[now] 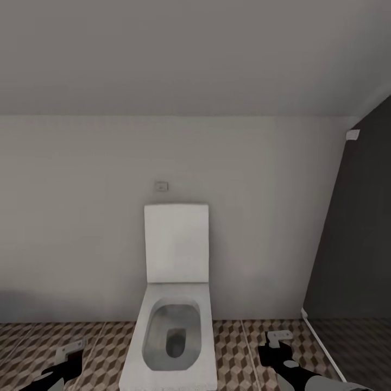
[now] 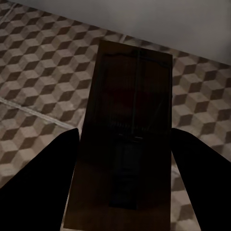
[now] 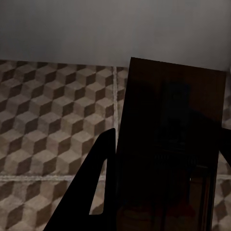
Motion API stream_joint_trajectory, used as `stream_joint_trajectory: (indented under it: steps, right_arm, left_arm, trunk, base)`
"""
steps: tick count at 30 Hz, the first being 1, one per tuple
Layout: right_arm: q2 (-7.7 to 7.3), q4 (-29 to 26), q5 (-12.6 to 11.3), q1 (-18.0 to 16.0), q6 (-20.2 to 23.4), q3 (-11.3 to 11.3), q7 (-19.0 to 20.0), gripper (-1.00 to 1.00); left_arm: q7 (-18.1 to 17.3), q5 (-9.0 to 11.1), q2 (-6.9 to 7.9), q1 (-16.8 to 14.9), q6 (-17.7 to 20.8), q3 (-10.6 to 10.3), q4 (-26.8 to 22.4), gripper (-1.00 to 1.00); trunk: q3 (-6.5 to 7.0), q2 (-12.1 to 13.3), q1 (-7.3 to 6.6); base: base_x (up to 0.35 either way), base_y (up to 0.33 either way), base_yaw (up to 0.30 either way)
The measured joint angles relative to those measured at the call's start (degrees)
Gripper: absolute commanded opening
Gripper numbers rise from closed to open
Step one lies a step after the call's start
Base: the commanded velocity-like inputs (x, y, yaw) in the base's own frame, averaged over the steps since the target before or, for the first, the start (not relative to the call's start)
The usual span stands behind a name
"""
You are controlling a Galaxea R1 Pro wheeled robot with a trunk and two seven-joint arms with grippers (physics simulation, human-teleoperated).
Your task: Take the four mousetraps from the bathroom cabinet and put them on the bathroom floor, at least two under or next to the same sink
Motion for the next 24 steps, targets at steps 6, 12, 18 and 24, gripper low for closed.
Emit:
stream_joint_trajectory:
  steps: [6,12,18,24]
  right_arm:
    - [0.0,0.0,0.0,-0.01,0.0,0.0,0.0,-1.0]
    - [0.0,0.0,0.0,0.0,0.0,-0.03,0.0,-1.0]
    - [0.0,0.0,0.0,0.0,0.0,-0.04,0.0,-1.0]
    - [0.0,0.0,0.0,0.0,0.0,-0.05,0.0,-1.0]
  left_arm:
    - [0.0,-0.01,0.0,0.0,0.01,0.0,0.0,-1.0]
    - [0.0,-0.01,0.0,0.0,0.0,0.0,0.0,-1.0]
    - [0.0,-0.01,-0.07,0.0,0.0,-0.01,0.0,-1.0]
    - [0.0,-0.01,-0.08,0.0,0.0,-0.04,0.0,-1.0]
  trunk:
    - [-1.08,-2.41,1.32]
    - [-2.15,-4.81,2.64]
    - [-3.23,-7.22,3.95]
    - [-4.31,-9.63,5.27]
  base:
    - [0.0,0.0,0.0]
    - [0.0,0.0,0.0]
    - [0.0,0.0,0.0]
    - [0.0,0.0,0.0]
